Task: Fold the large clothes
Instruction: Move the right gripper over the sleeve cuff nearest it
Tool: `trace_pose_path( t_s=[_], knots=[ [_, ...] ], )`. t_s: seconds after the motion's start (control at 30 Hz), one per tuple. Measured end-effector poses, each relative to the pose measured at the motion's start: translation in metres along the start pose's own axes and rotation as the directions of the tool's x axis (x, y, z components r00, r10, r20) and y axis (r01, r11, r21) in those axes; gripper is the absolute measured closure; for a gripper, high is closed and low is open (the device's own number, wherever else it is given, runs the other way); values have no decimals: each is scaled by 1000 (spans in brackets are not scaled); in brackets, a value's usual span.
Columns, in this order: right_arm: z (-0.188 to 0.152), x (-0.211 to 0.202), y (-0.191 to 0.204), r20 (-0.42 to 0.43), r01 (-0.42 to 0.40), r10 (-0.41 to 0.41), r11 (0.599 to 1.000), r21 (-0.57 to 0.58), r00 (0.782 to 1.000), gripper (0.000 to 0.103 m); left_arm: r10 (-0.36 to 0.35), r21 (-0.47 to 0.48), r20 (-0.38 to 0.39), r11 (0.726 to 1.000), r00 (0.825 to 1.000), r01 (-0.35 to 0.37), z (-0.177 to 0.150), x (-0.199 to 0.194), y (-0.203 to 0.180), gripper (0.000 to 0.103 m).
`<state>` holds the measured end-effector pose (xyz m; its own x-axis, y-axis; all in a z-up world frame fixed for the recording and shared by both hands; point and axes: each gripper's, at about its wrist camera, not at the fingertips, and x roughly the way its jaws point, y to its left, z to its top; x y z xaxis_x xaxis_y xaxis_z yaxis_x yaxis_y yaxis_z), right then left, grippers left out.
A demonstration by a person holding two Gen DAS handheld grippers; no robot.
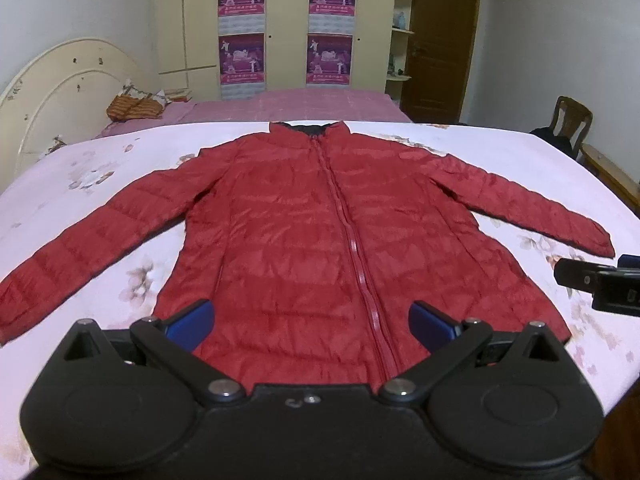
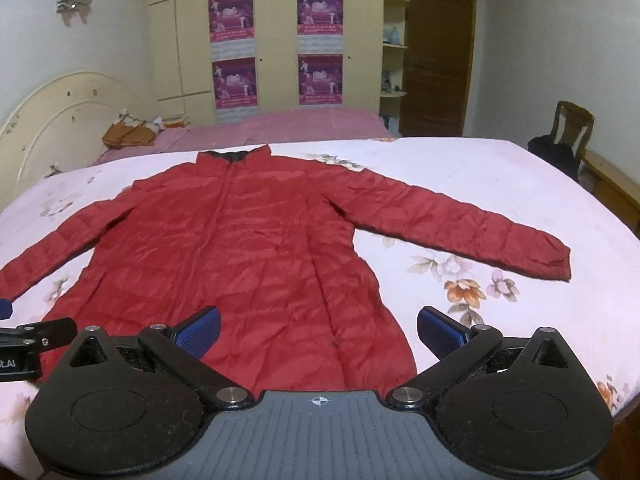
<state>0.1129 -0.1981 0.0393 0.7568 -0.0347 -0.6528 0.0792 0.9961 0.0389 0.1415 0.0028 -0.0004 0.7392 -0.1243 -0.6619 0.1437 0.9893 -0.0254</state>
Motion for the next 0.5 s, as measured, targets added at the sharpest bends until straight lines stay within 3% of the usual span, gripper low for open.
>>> trace_pose_path(
  t_s=[0.5],
  knots=[
    [32, 53, -19, 1, 60, -60, 996, 60, 998, 0, -92, -34, -19, 995, 996, 91, 35, 66, 12, 0]
  ],
)
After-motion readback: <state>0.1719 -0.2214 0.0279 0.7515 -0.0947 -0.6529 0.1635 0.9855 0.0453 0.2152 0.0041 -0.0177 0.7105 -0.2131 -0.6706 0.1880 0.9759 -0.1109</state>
